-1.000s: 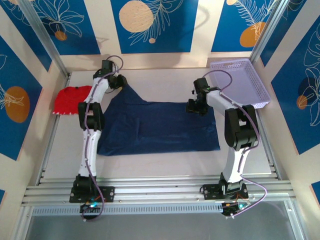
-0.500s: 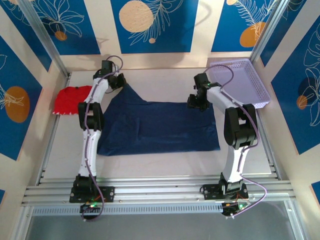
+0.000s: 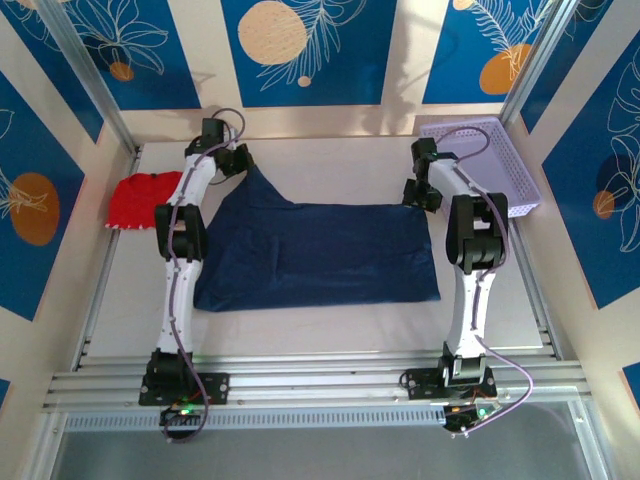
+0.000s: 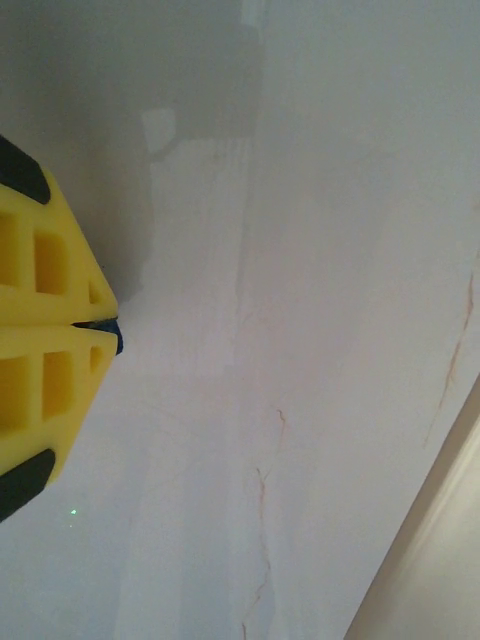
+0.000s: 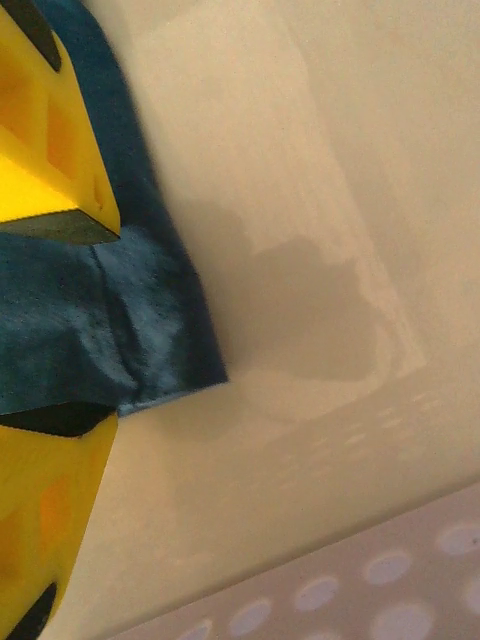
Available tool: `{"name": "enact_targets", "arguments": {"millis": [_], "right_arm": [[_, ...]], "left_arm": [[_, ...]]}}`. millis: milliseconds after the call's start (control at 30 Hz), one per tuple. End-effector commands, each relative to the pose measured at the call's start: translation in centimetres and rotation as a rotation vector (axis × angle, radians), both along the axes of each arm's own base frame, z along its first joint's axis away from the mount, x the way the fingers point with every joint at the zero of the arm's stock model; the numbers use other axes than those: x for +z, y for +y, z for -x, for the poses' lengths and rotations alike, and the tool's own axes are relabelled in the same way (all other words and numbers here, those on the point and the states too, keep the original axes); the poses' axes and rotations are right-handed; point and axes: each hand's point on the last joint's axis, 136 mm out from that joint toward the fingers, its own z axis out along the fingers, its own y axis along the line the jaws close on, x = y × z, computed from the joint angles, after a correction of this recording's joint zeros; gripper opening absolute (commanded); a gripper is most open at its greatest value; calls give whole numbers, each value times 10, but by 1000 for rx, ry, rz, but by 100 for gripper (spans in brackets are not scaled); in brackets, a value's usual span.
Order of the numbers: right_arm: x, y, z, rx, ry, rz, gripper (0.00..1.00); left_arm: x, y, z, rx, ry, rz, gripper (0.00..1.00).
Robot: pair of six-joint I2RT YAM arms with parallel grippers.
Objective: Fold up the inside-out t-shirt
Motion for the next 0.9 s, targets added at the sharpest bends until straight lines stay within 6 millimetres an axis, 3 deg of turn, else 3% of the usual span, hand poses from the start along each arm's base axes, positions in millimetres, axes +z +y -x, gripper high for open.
{"name": "enact_targets", "arguments": {"millis": [0, 433, 533, 700, 867], "right_arm": [[-3, -3, -3, -25, 30, -2, 48], [-14, -7, -18, -29, 67, -36, 47], [-16, -7, -18, -27, 78, -45, 41], [-18, -7, -18, -25, 87, -60, 23], [-21, -6, -15, -23, 101, -69, 15]], "left_arm": [[52, 3, -4, -12, -87, 22, 0], [60, 3, -3, -20, -98, 18, 0], [62, 2, -2, -24, -99, 18, 0], [70, 0, -1, -29, -107, 25, 0], [79, 0, -1, -26, -120, 27, 0]]}}
